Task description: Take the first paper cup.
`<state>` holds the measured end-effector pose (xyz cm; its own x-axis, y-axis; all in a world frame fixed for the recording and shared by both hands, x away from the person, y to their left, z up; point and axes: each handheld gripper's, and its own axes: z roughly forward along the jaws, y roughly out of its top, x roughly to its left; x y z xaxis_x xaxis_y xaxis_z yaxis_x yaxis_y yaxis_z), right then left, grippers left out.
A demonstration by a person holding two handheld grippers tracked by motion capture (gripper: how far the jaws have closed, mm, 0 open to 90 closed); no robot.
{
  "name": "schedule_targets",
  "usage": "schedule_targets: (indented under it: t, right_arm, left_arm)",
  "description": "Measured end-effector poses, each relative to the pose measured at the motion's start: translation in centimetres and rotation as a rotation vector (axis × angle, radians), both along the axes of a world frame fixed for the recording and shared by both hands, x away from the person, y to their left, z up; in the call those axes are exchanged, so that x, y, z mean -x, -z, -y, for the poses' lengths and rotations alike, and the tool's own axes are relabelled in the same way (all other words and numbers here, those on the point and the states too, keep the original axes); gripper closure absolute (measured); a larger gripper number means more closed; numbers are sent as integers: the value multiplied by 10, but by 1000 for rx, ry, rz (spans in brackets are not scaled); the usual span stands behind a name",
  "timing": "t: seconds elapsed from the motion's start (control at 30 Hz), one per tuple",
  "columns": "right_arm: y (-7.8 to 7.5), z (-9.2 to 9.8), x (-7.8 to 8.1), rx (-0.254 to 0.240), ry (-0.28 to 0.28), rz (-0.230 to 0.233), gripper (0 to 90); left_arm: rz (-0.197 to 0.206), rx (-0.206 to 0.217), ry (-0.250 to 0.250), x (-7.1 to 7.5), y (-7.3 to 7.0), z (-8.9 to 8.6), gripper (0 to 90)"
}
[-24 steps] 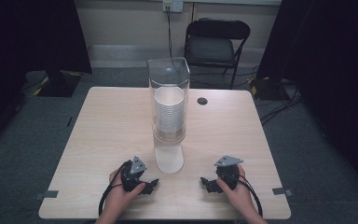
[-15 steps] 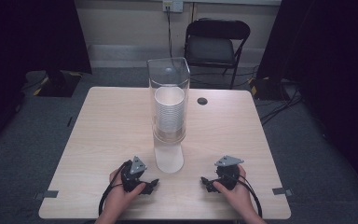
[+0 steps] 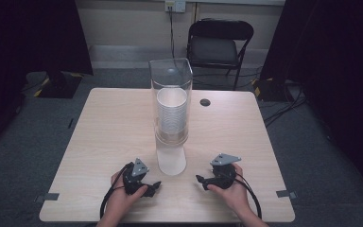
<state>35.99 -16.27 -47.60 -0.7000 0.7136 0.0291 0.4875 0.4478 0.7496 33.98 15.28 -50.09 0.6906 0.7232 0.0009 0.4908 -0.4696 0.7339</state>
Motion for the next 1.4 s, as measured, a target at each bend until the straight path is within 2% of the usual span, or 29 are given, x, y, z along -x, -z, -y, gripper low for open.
schedule_targets:
  t: [0.1,0.17,0.23,0.37,0.47,0.53,0.6,0.63,0.73,0.93,1.2,1.27,1.33,1.4]
  right_arm:
    - [-7,-8,-3,-15,-23,12,189]
    - [-18,-20,-6,-44,-47,32,204]
    - [-20,-25,-7,-54,-52,39,202]
    - [-31,-41,-15,-113,-65,63,200]
    - [-36,-46,-18,-120,-68,75,196]
    - [-42,-53,-24,-141,-79,74,196]
    - [-45,-56,-25,-143,-82,82,195]
    - [-49,-61,-28,-159,-86,98,195]
    - [-55,-69,-31,-164,-92,122,195]
    - [-64,-80,-37,-199,-97,153,195]
    - [-61,-89,-43,-209,-72,187,225]
    - [-57,-93,-42,-226,-70,202,270]
    - [-55,-96,-41,-219,-66,240,285]
    - [-52,-94,-40,-238,-42,270,353]
  left_arm:
    - [0,0,0,0,0,0,146]
    - [0,0,0,0,0,0,146]
    - [0,1,0,0,0,0,146]
    - [0,1,0,0,0,0,147]
    - [1,2,1,0,0,0,146]
    - [1,2,0,0,0,0,146]
    - [-4,-11,-2,0,-1,0,146]
    - [-4,-12,-1,0,-1,0,146]
    - [-6,-8,-4,0,-1,0,146]
    - [-5,-7,-4,0,-1,0,146]
    - [-5,-7,-4,0,-1,0,146]
    - [-5,-8,-4,0,-1,0,146]
    - [-4,-7,-4,0,-1,0,146]
    - [-5,-7,-4,0,-1,0,146]
